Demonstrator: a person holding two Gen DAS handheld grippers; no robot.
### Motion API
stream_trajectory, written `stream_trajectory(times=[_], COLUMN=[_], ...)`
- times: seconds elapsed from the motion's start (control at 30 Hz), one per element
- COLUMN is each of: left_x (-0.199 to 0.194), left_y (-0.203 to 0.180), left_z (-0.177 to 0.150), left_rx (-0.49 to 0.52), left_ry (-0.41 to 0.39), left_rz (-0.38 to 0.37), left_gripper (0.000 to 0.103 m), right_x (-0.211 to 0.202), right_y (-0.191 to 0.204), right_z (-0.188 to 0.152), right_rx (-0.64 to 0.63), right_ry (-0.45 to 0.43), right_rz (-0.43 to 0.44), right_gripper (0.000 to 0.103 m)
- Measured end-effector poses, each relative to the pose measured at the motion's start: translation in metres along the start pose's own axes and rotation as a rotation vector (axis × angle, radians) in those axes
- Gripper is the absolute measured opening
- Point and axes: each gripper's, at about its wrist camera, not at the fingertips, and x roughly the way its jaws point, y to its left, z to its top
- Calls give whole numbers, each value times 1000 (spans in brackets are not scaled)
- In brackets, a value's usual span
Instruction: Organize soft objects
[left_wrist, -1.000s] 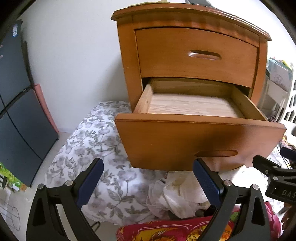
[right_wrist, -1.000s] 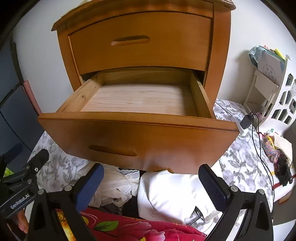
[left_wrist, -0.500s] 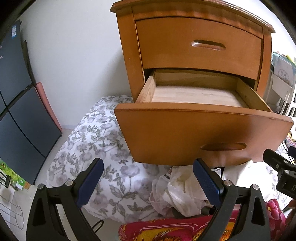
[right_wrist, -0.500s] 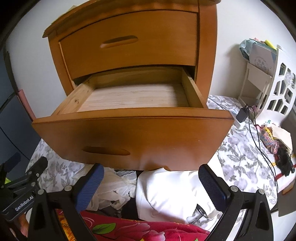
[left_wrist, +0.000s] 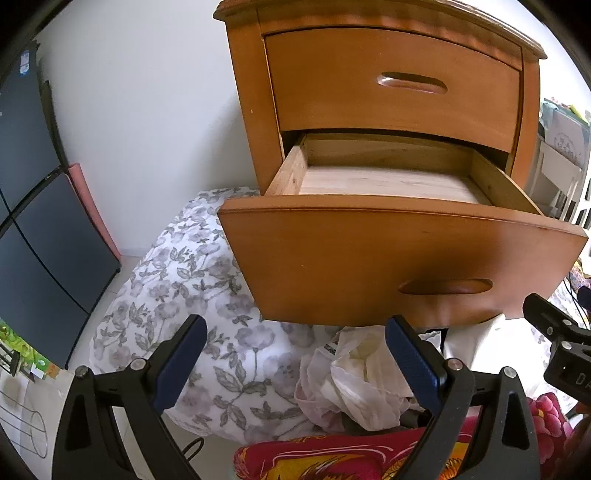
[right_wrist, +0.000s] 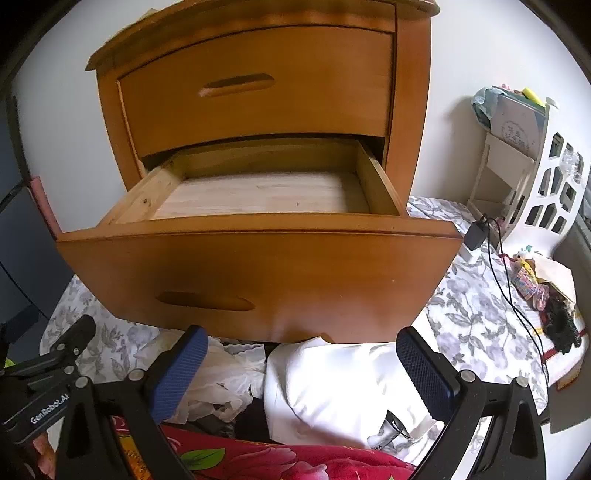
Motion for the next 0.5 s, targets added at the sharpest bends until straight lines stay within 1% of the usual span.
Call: stream_trajectory(times=[0.33,0.5], left_x=[3,5], left_y=[0,1], left_z=[0,1], left_rx=[1,-3], left_ry=[10,21], left_rz=[12,7], left_gripper=[97,97], right_x=[2,2], right_y=[2,2], right_z=[-1,-1], right_rx=[-5,-6], right_ry=[6,5], right_rz=[-12,-12], right_gripper=[103,103])
